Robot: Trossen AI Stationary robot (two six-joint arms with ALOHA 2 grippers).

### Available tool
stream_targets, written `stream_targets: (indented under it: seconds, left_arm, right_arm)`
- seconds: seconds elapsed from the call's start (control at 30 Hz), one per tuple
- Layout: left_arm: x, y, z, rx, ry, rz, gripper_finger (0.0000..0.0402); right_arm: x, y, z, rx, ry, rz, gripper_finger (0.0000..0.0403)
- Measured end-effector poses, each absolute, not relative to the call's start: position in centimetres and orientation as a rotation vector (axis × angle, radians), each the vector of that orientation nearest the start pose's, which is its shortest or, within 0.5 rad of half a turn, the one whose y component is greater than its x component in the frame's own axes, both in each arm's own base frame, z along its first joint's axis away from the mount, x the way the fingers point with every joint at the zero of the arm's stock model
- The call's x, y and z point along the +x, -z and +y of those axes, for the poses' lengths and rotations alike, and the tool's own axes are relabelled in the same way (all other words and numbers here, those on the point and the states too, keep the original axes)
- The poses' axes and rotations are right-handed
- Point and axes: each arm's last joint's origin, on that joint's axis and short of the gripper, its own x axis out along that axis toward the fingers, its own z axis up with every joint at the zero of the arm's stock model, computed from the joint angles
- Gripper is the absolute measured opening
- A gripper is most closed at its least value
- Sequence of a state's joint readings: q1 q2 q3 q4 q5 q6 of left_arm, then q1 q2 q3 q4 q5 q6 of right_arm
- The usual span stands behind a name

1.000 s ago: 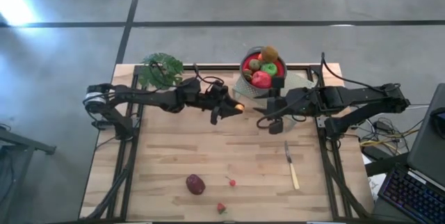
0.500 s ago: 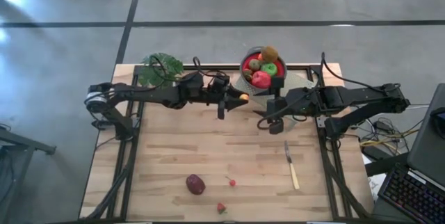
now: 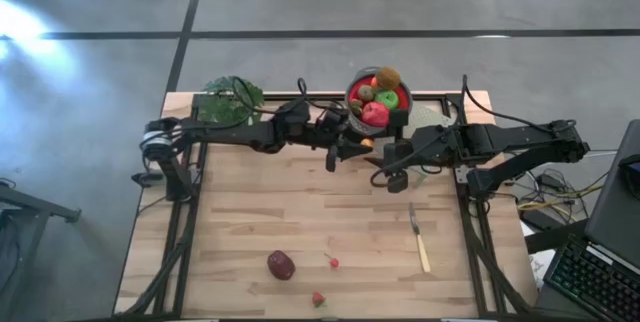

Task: Pick & Place Fruit
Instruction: Put the yellow pear into the red strainer bowl

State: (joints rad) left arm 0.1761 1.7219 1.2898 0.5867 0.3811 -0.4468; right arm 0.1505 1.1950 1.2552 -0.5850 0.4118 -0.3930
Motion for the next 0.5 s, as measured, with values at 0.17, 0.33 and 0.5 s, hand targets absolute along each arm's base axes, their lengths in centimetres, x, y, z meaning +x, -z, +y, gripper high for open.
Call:
stream_targets:
  seconds: [0.17,0.33,0.5]
  left_arm:
    - [39.77,-33.2,5.97,-0.401,0.239,-0.103,0.0154]
    - [39.73,-33.18,5.95,-0.402,0.24,-0.101,0.0154]
    - [39.67,-33.2,5.96,-0.406,0.235,-0.104,0.0157]
  right_arm:
    - [24.46,-37.67,2.51,-0.534,0.162,0.552,0.0208]
    - [24.52,-37.77,2.48,-0.532,0.169,0.541,0.0164]
    - [24.56,-37.85,2.49,-0.551,0.166,0.534,0.0119]
